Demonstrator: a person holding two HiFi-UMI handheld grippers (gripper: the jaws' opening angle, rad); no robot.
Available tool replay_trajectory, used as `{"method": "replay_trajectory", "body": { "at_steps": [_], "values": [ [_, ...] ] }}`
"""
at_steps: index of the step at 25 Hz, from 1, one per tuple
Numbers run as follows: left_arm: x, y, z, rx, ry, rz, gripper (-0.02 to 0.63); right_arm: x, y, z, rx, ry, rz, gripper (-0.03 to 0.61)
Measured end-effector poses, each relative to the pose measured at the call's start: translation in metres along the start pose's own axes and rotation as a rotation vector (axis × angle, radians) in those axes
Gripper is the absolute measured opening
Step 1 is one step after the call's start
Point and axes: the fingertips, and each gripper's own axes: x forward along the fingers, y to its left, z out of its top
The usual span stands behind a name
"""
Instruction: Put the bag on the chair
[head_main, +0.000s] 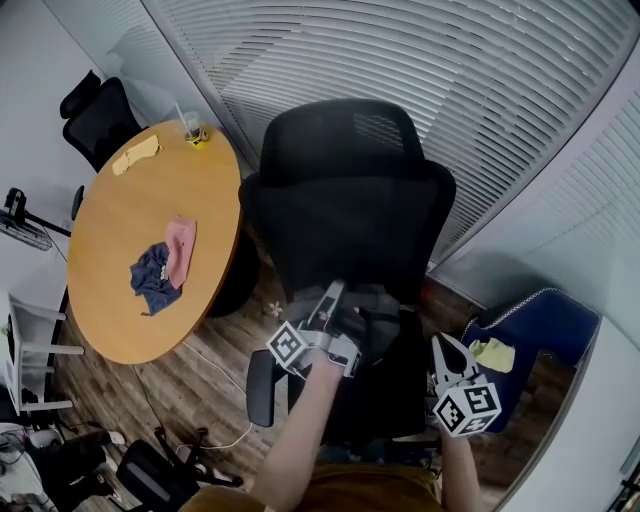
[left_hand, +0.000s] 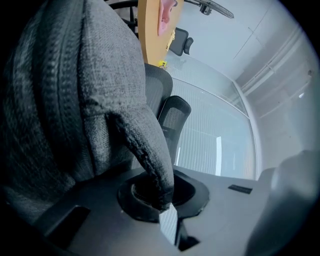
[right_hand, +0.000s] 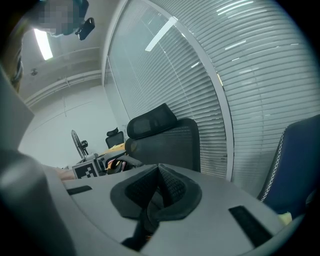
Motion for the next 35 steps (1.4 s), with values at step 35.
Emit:
{"method": "replay_trajectory", "body": {
  "at_steps": [35],
  "values": [
    [0.023,0.008,0.011,0.111,-0.009,-0.02,0.07,-0.005,0.006,0.016,-0.001,-0.032,0.028,0.011]
  ]
}}
